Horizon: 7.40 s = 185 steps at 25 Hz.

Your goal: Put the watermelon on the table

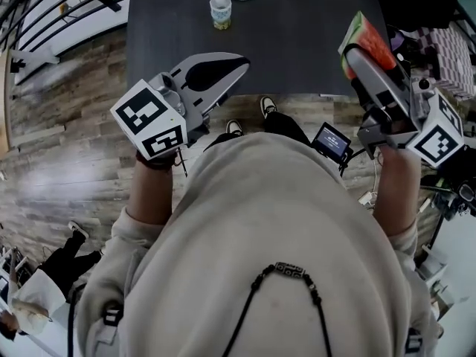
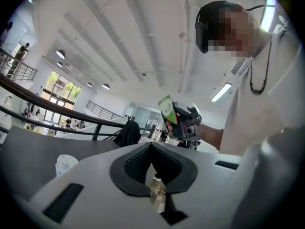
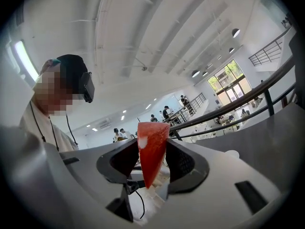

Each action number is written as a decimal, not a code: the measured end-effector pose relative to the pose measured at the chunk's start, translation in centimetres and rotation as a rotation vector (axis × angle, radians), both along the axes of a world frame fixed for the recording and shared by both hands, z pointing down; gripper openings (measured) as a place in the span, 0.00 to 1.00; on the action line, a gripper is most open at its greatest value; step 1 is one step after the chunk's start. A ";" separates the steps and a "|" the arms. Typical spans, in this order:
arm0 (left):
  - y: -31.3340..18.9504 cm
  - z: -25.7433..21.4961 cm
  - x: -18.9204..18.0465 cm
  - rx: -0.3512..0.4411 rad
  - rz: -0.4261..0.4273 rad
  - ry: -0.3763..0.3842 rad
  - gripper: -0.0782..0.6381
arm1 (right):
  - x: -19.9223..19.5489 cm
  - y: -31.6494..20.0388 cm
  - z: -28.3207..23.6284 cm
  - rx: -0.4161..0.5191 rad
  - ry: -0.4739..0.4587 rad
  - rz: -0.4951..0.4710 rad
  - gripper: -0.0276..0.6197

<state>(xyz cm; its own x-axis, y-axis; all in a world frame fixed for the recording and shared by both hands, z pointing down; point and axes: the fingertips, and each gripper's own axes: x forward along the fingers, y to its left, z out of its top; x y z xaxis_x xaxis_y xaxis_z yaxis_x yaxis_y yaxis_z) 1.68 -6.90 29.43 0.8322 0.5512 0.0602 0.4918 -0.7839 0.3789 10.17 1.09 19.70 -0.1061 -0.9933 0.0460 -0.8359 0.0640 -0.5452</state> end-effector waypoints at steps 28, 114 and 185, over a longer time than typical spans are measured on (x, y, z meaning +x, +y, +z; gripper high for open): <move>5.1 -3.0 -2.1 0.013 -0.059 -0.025 0.12 | -0.7 3.7 -0.1 0.098 -0.060 -0.075 0.33; 1.5 -0.1 0.4 -0.100 -0.251 -0.121 0.12 | 6.6 -1.4 6.6 -0.209 -0.048 -0.108 0.33; -2.5 1.9 -8.7 -0.239 -0.476 -0.239 0.12 | 13.5 -14.0 41.4 -0.984 -0.002 -0.092 0.33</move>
<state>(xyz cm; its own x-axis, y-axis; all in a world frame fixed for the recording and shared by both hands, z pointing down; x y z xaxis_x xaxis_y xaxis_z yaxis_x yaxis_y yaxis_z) -7.05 -9.38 31.37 0.9703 0.1413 0.1963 -0.0144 -0.7766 0.6299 23.67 -12.93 61.09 -0.1819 -0.5001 0.8466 -0.8494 -0.3538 -0.3915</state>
